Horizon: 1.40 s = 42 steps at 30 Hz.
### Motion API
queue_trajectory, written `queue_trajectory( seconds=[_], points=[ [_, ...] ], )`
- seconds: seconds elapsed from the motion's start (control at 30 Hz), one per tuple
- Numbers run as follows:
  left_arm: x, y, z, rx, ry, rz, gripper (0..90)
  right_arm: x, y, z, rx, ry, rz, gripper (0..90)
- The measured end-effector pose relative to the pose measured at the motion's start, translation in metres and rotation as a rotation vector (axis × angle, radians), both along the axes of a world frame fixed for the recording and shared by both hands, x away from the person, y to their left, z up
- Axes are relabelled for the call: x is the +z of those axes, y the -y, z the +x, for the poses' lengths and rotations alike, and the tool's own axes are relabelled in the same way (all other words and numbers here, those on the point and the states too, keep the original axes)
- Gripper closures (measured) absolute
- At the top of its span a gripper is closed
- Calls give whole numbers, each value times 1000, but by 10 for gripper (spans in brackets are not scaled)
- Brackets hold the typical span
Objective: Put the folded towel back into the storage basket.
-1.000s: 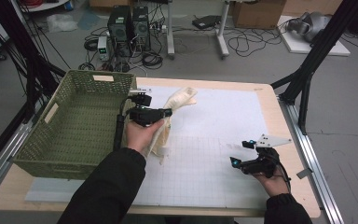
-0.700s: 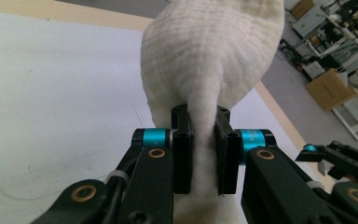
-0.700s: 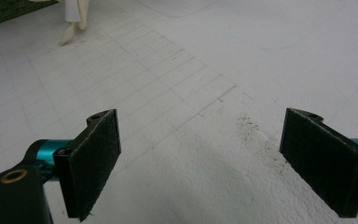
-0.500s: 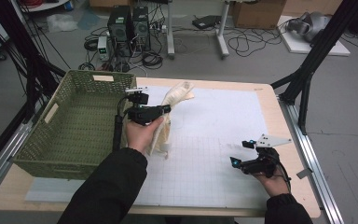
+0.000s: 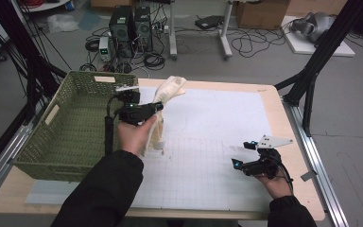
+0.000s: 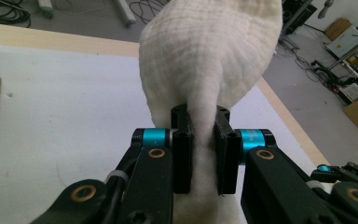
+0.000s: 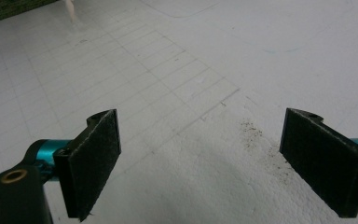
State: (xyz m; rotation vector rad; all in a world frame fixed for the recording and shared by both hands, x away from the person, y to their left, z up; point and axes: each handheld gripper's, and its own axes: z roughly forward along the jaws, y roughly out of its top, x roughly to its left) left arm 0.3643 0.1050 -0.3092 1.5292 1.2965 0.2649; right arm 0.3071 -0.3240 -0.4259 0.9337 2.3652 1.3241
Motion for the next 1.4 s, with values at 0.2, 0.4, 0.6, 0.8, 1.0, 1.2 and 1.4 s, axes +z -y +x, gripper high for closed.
queue_trajectory(
  seconds=[0.2, 0.4, 0.6, 0.8, 1.0, 1.2, 1.4],
  points=[
    [-1, -27, 7, -62, -45, -58, 804, -1, -1, 1, 6, -1, -8, 117],
    [1, -38, 9, -107, -51, -91, 803, -2, -2, 2, 6, 1, -12, 117],
    [3, -49, 12, -130, -65, -104, 803, -2, -1, 2, 4, -4, -15, 117],
    [5, -64, 15, -143, -71, -125, 803, -2, -1, 2, 5, -3, -15, 117],
    [3, -86, 17, -124, -71, -118, 803, -1, -1, 1, 6, -4, -16, 117],
    [-2, -102, 19, -82, -82, -127, 803, -2, -2, 2, 9, -8, -19, 117],
    [-6, -111, 22, -57, -97, -109, 802, -3, -2, 2, 12, -10, -25, 117]
  ],
)
